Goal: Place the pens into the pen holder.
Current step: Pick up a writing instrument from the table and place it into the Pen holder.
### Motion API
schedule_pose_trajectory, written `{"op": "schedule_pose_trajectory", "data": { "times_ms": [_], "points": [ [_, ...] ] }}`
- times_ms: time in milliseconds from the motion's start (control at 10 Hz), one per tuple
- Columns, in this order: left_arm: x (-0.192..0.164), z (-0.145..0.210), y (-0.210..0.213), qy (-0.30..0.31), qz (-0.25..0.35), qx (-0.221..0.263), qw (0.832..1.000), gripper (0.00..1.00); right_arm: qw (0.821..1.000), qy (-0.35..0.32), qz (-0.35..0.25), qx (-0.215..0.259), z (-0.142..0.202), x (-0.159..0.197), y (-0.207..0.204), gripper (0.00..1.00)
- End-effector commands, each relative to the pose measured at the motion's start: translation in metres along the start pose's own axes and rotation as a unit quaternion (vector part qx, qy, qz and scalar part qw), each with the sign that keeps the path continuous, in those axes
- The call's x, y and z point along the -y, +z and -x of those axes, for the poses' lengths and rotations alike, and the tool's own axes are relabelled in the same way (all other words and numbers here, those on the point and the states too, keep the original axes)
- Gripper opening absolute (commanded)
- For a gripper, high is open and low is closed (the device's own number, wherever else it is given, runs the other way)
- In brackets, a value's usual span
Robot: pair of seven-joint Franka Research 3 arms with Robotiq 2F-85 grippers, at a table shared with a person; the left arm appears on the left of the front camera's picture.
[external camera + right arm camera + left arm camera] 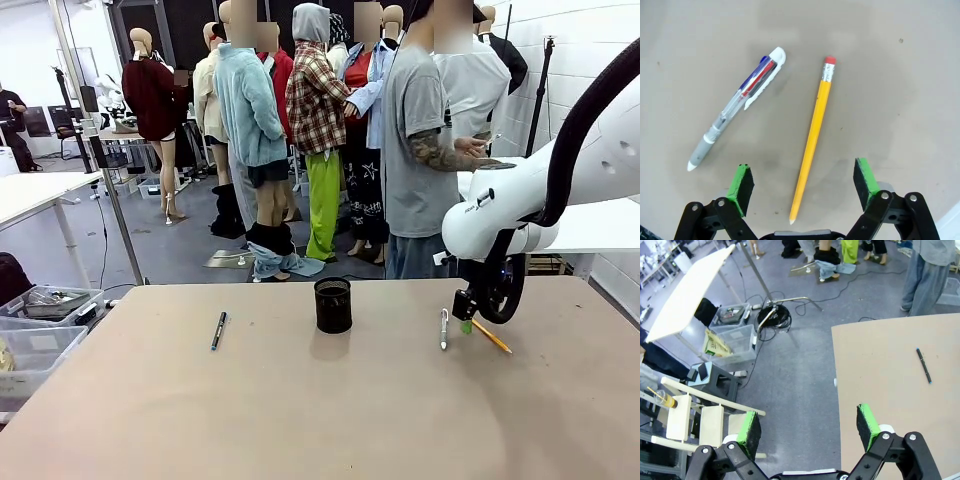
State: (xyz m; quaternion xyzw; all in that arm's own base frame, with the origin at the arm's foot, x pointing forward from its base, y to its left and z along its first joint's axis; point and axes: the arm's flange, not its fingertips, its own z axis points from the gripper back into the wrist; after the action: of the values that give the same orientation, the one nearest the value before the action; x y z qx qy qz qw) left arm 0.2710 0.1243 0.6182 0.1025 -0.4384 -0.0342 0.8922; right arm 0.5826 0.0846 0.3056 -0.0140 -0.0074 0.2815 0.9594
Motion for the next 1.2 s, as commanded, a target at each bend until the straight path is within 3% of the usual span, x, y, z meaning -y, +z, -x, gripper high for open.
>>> {"op": "schedule_pose_trajectory", "data": {
  "times_ms": [0,500,1100],
  "points": [
    [-0.0001,-0.0003,-0.0013,0.005,-0.004,0.004,1.0,1.0,0.999,-0.024,0.028,0.0,-0.0051,0.0008,-0.0054,1.0],
    [-0.0001,-0.0003,-0.0013,0.005,-0.004,0.004,1.0,1.0,1.0,-0.013,0.013,-0.001,-0.006,-0.0026,-0.0076,0.0],
    [-0.0001,-0.0003,-0.0013,0.005,-0.004,0.004,1.0,1.0,0.998,-0.035,0.025,-0.041,-0.0121,0.0017,-0.0126,0.0]
  ]
}}
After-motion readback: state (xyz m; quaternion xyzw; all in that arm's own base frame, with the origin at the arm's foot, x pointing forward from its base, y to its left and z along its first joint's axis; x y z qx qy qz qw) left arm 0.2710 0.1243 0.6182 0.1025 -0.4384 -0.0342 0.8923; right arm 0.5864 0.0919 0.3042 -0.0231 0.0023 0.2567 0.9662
